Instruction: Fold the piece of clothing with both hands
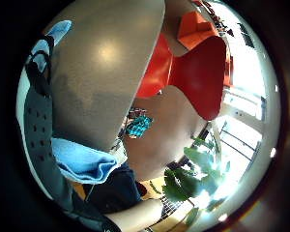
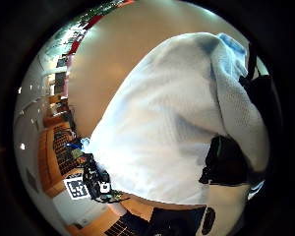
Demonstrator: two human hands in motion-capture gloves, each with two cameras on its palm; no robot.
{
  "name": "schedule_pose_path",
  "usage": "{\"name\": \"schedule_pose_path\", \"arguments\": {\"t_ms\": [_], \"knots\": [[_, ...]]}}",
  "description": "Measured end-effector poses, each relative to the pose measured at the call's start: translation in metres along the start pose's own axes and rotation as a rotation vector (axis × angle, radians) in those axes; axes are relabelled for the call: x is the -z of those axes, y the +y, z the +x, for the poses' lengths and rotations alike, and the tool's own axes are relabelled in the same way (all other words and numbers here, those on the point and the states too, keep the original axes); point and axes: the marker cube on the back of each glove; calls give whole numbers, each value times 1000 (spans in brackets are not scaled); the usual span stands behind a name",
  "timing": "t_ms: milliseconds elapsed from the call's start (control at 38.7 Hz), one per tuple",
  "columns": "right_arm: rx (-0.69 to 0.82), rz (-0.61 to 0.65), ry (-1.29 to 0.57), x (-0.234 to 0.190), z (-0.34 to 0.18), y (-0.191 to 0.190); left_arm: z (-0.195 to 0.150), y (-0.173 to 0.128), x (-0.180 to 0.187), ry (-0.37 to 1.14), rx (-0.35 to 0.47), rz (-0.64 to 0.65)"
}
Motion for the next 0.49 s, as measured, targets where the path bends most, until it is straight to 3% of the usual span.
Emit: {"name": "schedule_pose_path", "arguments": {"t_ms": [259, 362, 491], "knots": [[-132, 24, 60, 42, 18, 5, 3, 16, 20, 190, -46, -76], [-154, 79, 96, 57, 16, -17, 1, 22, 33, 217, -82, -72], [-141, 135, 149, 81, -1, -29, -17, -9, 34, 236, -138, -17]]}}
